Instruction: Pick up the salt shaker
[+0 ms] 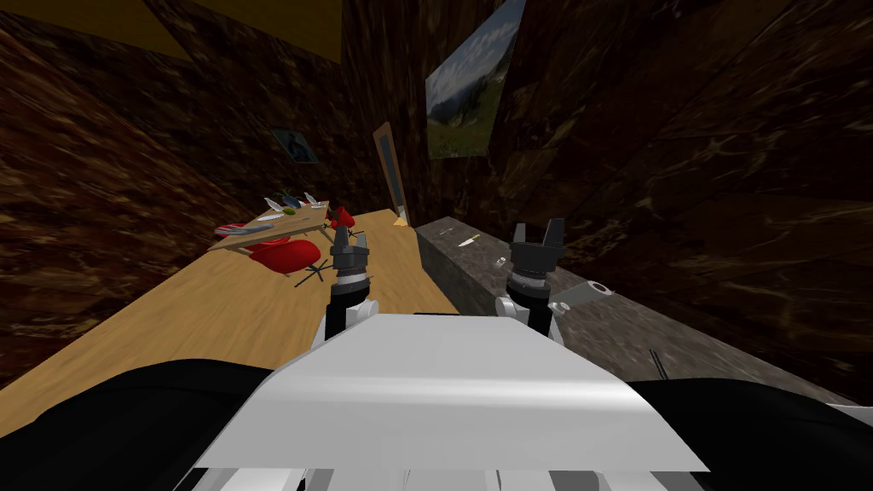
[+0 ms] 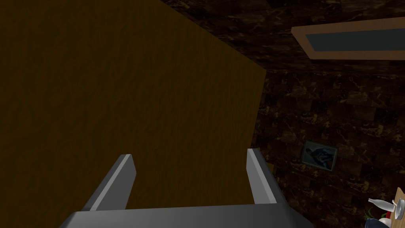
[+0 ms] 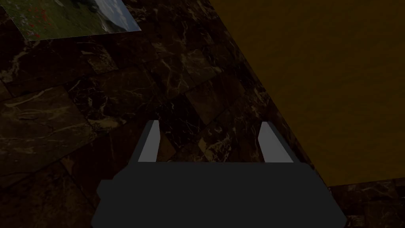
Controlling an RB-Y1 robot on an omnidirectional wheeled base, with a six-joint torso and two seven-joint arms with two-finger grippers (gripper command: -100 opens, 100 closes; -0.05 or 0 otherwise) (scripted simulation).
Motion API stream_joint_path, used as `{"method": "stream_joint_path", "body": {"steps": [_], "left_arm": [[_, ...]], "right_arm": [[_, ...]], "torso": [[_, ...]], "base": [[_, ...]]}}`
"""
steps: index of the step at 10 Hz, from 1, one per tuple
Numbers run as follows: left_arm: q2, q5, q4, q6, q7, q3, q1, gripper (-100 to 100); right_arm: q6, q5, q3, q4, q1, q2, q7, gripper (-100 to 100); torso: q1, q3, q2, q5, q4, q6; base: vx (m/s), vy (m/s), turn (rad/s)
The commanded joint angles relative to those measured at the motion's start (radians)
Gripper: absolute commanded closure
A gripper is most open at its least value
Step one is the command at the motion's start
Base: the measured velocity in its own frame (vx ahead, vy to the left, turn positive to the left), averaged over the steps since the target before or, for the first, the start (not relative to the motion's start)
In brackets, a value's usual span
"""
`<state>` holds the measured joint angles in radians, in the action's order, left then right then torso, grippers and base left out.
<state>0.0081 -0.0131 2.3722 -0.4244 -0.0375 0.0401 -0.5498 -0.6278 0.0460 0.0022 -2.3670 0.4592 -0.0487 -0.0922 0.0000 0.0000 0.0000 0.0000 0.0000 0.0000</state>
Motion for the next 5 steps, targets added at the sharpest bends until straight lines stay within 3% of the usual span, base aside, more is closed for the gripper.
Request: {"method": "stream_joint_path", "body": {"steps": [1, 5], "left_arm": [[0.0, 0.0, 0.0, 0.0, 0.0, 0.0, 0.0, 0], [0.0, 0.0, 0.0, 0.0, 0.0, 0.0, 0.0, 0]], "right_arm": [[0.021, 0.011, -0.002, 0.02, 0.002, -0.029, 0.001, -100], [0.084, 0.05, -0.01, 0.085, 0.006, -0.081, 0.012, -100]], "torso": [[0.0, 0.0, 0.0, 0.0, 0.0, 0.0], [-0.001, 0.001, 0.002, 0.0, 0.0, 0.0]], "base": [[-0.013, -0.004, 0.001], [-0.032, -0.011, 0.002]]}}
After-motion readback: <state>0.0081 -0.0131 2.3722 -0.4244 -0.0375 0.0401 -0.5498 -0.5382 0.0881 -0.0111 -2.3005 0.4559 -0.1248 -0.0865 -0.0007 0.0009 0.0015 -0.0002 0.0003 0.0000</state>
